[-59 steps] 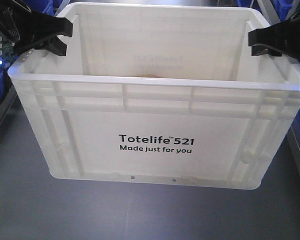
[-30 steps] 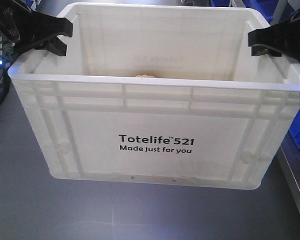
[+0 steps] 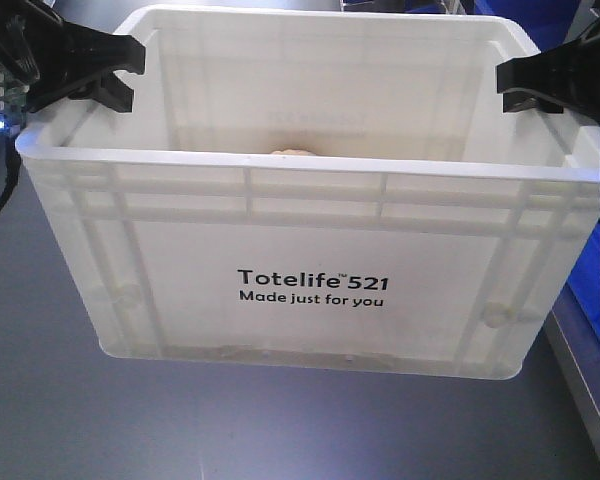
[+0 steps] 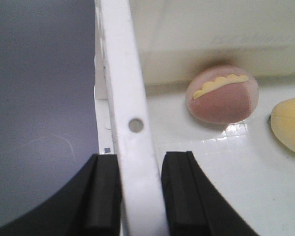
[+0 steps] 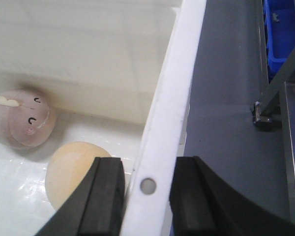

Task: Place moving items into box and shelve
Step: 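Carry the crate up to the blue-bin shelving with both grippers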

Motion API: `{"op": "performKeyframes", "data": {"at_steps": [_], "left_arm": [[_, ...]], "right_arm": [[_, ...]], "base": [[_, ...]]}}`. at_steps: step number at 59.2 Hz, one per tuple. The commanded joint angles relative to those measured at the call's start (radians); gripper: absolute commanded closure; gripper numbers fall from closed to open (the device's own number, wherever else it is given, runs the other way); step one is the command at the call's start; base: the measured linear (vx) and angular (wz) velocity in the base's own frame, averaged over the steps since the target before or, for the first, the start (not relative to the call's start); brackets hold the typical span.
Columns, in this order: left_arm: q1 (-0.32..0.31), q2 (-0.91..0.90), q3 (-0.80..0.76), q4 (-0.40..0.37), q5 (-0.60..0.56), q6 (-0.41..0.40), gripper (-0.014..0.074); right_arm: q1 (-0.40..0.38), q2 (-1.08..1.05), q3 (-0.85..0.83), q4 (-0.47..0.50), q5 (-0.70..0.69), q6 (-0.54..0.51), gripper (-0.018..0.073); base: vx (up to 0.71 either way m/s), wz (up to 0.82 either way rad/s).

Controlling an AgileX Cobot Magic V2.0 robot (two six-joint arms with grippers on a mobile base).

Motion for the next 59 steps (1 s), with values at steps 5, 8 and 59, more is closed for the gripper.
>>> {"op": "performKeyframes", "data": {"at_steps": [5,8,59], "left_arm": [[-0.015,-0.06,-0.046,-0.087,-0.137,0.014,0.0602],[-0.015,-0.06,-0.046,-0.087,-0.137,0.014,0.0602],[-0.015,-0.06,-0.046,-0.087,-0.137,0.014,0.0602]], "right_arm": [[0.001,-0.034,-0.042,0.029,-0.105,0.02,0.0565],[0.001,-0.034,-0.042,0.029,-0.104,0.02,0.0565],[0.001,-0.034,-0.042,0.029,-0.104,0.02,0.0565]], "base": [[0.45,-0.06],[0.45,-0.05],[0.43,0.07]]}}
